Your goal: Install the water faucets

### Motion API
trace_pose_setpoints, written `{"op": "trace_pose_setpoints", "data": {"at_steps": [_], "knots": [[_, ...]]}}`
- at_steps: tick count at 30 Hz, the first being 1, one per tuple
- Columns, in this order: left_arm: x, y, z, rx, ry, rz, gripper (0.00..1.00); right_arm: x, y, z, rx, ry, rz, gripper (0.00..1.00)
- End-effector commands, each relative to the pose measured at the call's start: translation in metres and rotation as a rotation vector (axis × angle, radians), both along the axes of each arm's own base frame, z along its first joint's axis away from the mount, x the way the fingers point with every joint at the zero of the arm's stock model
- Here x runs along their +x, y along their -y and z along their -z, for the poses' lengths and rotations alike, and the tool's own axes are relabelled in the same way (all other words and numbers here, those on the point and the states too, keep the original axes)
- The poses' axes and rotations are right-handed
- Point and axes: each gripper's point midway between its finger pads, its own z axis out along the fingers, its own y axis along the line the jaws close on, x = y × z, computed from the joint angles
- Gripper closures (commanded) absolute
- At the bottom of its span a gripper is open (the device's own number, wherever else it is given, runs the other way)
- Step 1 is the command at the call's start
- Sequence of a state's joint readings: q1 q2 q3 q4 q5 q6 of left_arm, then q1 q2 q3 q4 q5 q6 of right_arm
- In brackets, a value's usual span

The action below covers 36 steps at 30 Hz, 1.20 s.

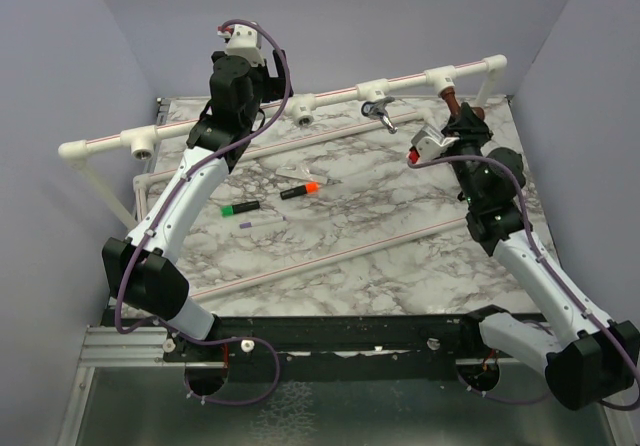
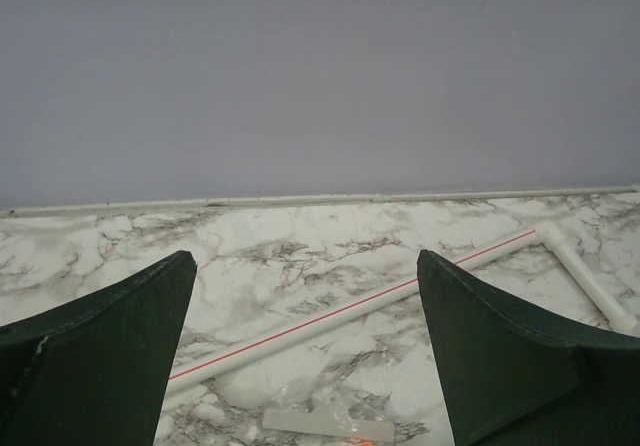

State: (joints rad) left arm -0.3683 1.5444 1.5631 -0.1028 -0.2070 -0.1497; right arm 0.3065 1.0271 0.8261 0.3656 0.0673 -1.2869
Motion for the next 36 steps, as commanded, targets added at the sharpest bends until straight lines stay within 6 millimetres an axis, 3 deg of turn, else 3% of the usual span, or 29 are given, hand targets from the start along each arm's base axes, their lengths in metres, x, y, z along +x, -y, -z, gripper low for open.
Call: {"op": "trace_pose_setpoints", "data": {"at_steps": [1, 10, 21, 27, 36], "knots": [[-0.018, 0.005, 0.123, 0.122, -0.364, 0.065, 0.07, -0.007, -0.004, 0.001, 0.338, -0.039, -0.063, 0.99], [-0.018, 0.004, 0.124, 0.122, -0.365, 0.066, 0.07, -0.012, -0.028, -0.017, 0.934, -0.152, -0.214, 0.99], [-0.018, 0.003, 0.125, 0.122, -0.366, 0.062, 0.07, -0.015, -0.042, -0.04, 1.499, -0.231, -0.322, 1.0], [-0.018, 0.003, 0.125, 0.122, -0.367, 0.065, 0.07, -0.018, -0.046, -0.047, 1.644, -0.274, -0.342, 1.0], [-0.018, 0.003, 0.126, 0.12, -0.371, 0.065, 0.07, -0.024, -0.042, -0.047, 1.561, -0.275, -0.312, 0.99]]}}
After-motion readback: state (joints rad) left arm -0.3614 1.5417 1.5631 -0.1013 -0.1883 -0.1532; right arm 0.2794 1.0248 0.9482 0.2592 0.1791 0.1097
